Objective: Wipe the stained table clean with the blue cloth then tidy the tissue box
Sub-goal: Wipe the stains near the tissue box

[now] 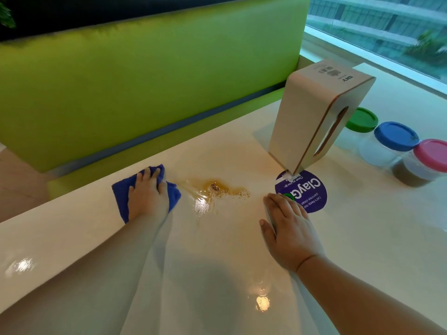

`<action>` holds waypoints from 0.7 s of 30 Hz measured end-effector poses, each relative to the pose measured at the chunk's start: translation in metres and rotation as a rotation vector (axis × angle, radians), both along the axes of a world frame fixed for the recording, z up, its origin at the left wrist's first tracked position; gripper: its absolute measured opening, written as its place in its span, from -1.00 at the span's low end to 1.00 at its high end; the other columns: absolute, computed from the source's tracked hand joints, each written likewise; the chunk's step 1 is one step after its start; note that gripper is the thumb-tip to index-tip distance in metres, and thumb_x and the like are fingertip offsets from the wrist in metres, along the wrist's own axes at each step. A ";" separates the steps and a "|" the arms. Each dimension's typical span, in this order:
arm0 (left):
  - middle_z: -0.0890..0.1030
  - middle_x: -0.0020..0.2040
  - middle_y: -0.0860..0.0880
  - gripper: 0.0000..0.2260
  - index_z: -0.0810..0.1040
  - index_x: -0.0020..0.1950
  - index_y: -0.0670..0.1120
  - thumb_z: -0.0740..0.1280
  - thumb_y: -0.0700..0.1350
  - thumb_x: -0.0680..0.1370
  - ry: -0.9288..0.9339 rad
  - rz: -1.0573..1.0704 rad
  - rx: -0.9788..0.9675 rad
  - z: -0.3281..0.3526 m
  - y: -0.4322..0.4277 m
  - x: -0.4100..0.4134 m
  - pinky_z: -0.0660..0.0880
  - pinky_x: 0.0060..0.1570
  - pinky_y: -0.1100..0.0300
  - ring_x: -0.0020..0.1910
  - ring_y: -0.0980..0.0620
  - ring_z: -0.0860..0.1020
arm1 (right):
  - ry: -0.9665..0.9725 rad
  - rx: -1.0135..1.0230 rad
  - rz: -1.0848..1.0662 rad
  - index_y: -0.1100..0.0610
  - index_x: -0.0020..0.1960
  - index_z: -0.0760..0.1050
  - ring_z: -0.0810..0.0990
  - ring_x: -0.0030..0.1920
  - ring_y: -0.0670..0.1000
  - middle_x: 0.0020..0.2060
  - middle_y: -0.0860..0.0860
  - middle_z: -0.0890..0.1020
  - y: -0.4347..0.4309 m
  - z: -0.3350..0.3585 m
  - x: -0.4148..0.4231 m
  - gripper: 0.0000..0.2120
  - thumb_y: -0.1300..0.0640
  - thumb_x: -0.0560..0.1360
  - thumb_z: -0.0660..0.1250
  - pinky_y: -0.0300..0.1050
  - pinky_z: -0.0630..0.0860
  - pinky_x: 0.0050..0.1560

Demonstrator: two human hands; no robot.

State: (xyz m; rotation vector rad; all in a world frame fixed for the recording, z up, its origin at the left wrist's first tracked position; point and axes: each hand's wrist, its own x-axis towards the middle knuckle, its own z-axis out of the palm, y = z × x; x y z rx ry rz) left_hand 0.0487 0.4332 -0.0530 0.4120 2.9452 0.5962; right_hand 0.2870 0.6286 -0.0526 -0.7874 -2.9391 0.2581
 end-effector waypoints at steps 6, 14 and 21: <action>0.00 0.57 0.01 -0.57 0.08 0.53 0.04 -0.03 -0.02 0.65 0.036 -0.359 -0.106 -0.006 0.044 0.013 -0.06 0.47 0.01 0.54 0.01 -0.03 | 0.004 -0.009 -0.004 0.06 0.45 0.31 0.35 0.38 0.05 0.37 -0.04 0.42 0.000 0.001 0.000 -0.48 -0.15 0.57 0.12 -0.08 0.13 0.37; 0.00 0.57 -0.01 -0.57 0.05 0.54 0.02 -0.05 -0.03 0.65 0.008 -0.230 -0.186 -0.002 0.061 -0.031 -0.03 0.47 -0.04 0.54 -0.03 -0.03 | -0.007 -0.015 -0.005 0.04 0.47 0.29 0.32 0.40 0.03 0.39 -0.06 0.40 0.001 -0.002 0.000 -0.44 -0.20 0.56 0.00 -0.05 0.18 0.41; 0.03 0.56 0.07 -0.60 0.16 0.51 0.03 0.01 -0.15 0.65 -0.218 -0.467 0.057 0.013 0.073 -0.042 -0.16 0.46 0.11 0.53 0.09 -0.05 | -0.016 -0.025 -0.014 0.03 0.47 0.28 0.33 0.40 0.04 0.39 -0.06 0.40 0.001 -0.002 -0.001 -0.45 -0.19 0.56 0.02 -0.01 0.24 0.41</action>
